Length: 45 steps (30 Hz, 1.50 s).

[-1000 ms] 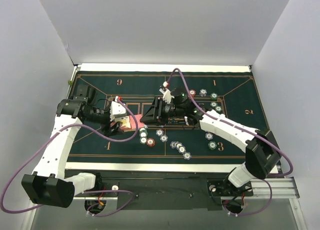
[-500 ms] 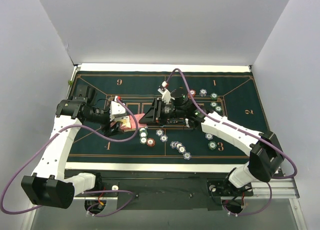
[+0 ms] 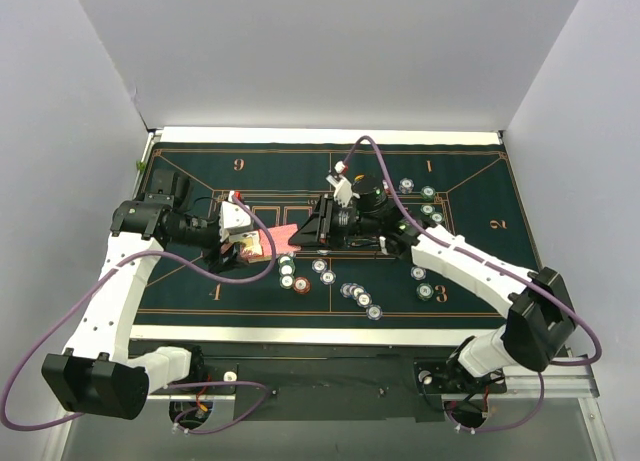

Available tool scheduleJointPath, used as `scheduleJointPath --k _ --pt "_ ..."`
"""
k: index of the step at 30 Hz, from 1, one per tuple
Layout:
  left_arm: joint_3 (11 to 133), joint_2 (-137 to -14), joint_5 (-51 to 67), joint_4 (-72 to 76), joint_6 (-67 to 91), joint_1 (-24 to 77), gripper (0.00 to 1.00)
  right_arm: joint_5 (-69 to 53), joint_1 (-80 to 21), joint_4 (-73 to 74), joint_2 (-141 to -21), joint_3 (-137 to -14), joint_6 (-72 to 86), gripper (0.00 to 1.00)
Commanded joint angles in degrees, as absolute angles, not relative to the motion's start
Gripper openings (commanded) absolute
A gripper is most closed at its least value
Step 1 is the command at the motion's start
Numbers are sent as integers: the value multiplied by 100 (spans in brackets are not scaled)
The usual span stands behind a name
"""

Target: Distribute texas hold em gaming equipment

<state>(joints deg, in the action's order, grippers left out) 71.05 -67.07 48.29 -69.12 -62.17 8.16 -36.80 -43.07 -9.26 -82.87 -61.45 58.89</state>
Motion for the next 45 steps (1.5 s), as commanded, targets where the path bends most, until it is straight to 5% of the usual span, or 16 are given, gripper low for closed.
scheduleJointPath --k 1,6,12,25,37,45 --pt "7181 -6583 5229 -6645 -6144 800 39 -3726 -4228 -1264 -7946 -5995 6029 11" --pt "7102 -6592 5291 -6496 -5986 765 39 -3797 -4070 -2133 -7805 -5687 6660 0" --pt "7040 -6636 5326 -6477 -5906 756 39 -3955 -3850 -2856 -7699 -5546 7215 0" --pt "7031 -6671 5318 -6434 -5933 738 39 -4430 -2664 -1803 -7997 -6565 6592 0" --pt "7339 -6706 5291 -6539 -5871 747 39 -4219 -3154 -687 -11775 -9830 5625 0" --pt "7330 -6680 5291 -6601 -5906 747 39 -4175 -3709 -976 -13893 -11529 6354 0"
